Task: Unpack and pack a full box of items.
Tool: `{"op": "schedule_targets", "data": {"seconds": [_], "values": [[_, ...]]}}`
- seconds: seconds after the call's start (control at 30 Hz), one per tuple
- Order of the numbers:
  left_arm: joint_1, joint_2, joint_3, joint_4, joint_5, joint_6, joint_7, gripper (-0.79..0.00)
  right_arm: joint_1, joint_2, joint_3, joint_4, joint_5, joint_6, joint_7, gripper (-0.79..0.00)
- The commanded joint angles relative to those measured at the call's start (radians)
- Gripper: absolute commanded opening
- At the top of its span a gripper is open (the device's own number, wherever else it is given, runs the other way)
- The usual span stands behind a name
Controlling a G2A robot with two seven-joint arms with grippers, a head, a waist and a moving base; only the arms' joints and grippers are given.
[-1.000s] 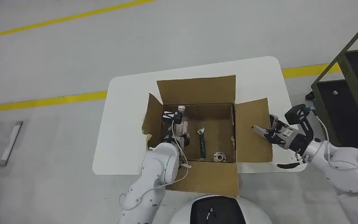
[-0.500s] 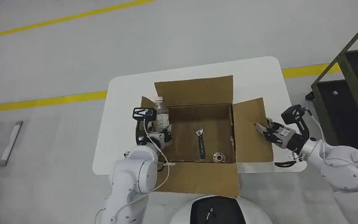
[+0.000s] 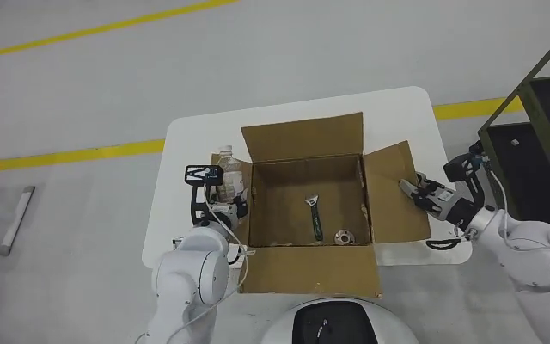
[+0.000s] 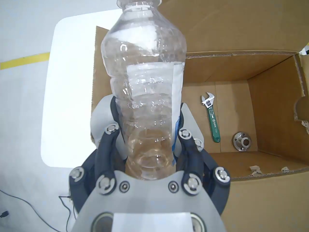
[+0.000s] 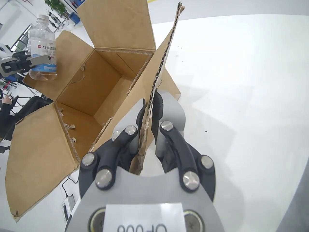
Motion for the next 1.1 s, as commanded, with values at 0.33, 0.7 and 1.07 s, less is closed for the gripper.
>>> {"op": "schedule_targets", "data": {"seconds": [0.33, 0.7, 1.07], "values": [[-0.021, -0.006, 0.008, 0.107, 0.031, 0.031, 0.027, -0.785, -0.018, 0.001, 0.022, 0.004, -0.024, 0.017, -0.035, -0.785], [-0.040, -0.002, -0.090, 0.027, -0.033, -0.005, 0.056, -0.785, -0.031, -0.001, 0.039, -0.018, -0.046, -0.011, -0.133, -0.785], [0.035, 0.008, -0.215, 0.006, 0.003, 0.010, 0.059, -0.785, -0.032, -0.003, 0.037, -0.016, -0.061, 0.007, -0.146, -0.579]]}}
